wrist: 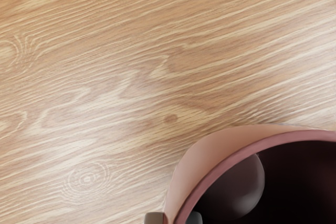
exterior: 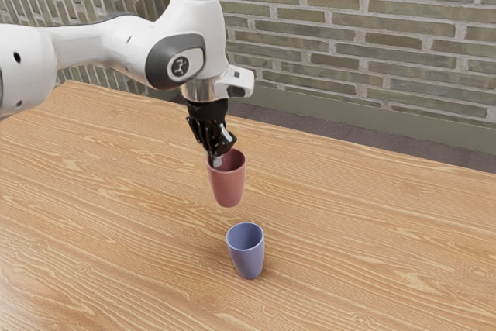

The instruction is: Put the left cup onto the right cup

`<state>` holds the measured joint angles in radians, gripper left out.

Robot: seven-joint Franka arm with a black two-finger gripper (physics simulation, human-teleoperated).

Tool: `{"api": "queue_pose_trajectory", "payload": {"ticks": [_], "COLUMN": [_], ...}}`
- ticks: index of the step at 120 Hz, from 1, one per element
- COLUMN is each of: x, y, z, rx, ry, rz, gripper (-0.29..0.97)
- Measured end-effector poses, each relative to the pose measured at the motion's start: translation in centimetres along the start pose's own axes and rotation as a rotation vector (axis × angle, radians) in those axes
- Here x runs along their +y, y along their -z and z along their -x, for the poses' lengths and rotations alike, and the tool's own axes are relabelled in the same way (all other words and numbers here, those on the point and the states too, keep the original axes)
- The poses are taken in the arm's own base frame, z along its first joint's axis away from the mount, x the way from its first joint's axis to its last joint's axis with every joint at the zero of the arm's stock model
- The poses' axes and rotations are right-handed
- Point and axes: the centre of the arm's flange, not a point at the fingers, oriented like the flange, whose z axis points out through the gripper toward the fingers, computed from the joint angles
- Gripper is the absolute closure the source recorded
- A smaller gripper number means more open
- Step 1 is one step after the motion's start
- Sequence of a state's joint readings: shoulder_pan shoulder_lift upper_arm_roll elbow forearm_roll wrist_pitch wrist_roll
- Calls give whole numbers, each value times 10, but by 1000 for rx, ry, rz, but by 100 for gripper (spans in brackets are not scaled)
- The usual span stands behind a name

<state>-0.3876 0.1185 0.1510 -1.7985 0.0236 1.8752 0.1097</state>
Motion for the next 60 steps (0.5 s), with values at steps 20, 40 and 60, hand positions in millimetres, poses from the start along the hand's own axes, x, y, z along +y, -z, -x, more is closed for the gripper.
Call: {"api": "queue_pose_trajectory", "payload": {"ticks": [20,40,60], "x": [12,23,32], "y": [-1,2,-3], "z": [4,7,8], "rx": [-4,0,-7], "ry": [-20,-37,-51], "rz": [2,3,3], "gripper": [79,79,79]}}
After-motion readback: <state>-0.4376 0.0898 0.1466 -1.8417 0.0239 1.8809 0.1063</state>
